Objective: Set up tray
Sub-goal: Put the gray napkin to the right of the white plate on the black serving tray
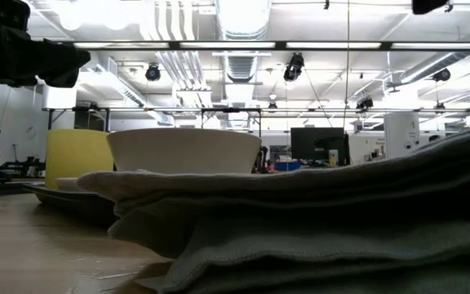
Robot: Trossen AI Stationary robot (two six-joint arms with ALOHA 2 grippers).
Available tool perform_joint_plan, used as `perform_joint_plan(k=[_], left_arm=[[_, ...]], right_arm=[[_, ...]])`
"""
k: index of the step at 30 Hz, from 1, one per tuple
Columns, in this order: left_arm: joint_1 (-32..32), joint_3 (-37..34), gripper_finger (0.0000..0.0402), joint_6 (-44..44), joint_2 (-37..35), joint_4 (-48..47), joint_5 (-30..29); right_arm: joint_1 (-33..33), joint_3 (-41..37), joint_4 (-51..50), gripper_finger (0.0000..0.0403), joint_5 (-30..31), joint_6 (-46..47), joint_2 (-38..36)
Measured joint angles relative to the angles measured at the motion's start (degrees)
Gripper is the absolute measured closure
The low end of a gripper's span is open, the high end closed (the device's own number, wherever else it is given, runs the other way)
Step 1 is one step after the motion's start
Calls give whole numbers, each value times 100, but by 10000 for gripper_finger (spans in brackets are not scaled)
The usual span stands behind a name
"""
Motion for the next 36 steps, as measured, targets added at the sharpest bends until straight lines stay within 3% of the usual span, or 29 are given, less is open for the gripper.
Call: perform_joint_plan(k=[2, 4, 21, 29, 36], left_arm=[[0, 0, 301, -2, 2, 0, 0], [0, 0, 301, -2, 2, 0, 0], [0, -2, 301, 0, 0, 0, 0], [0, -2, 301, -2, 2, 0, 0], [0, -2, 301, -2, 0, 0, 0]], right_arm=[[386, 2, 11, 335, 648, 2, 94], [678, 21, 32, 335, 928, -18, 206], [921, 50, 1064, 335, 1554, 193, 1523], [919, 62, 1629, 335, 1577, 494, 2329], [919, 450, 1556, 335, 1575, 648, 3097]])
